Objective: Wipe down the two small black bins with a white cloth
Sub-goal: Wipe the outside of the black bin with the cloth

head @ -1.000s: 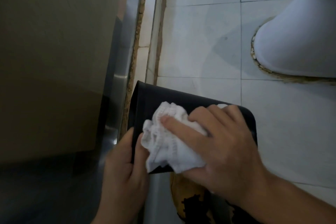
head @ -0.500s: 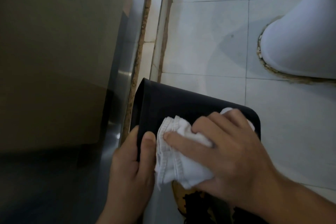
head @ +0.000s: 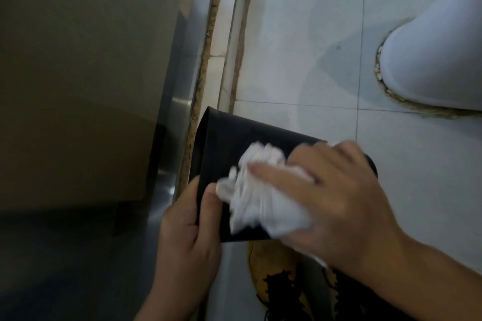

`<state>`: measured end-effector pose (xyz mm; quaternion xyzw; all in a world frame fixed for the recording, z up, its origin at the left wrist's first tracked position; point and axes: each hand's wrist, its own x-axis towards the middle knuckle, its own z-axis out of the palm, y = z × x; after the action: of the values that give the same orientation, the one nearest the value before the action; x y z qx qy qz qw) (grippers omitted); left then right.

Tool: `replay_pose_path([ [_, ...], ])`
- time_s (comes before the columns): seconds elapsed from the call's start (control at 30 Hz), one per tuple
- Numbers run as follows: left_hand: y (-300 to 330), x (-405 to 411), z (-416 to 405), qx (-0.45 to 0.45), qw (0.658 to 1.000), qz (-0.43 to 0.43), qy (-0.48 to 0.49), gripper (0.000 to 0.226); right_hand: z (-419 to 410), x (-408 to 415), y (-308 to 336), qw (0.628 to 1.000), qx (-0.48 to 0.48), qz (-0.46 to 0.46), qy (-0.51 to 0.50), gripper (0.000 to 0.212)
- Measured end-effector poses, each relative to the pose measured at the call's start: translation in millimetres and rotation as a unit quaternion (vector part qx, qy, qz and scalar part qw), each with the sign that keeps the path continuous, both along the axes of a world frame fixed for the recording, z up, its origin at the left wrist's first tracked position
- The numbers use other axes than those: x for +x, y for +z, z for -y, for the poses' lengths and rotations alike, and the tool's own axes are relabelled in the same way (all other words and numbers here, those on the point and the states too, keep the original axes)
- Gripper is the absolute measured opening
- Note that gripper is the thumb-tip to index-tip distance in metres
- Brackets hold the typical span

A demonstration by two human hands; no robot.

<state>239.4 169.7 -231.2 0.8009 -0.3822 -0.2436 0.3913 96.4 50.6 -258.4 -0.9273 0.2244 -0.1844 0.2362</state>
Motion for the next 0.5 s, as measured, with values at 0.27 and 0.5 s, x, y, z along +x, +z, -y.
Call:
replay_pose_path([
  [0.27, 1.5, 3.3, 5.1, -0.003, 1.0, -0.021, 0.016, 0.028, -6.1, -2.7, 2.3, 0.997, -0.008, 0.009, 0.082, 0.053],
  [0.5, -0.5, 3.3, 7.6, 0.008, 1.0, -0.018, 0.023, 0.033, -3.0, 5.8, 4.4, 0.999, 0.0, 0.025, 0.025, 0.054],
])
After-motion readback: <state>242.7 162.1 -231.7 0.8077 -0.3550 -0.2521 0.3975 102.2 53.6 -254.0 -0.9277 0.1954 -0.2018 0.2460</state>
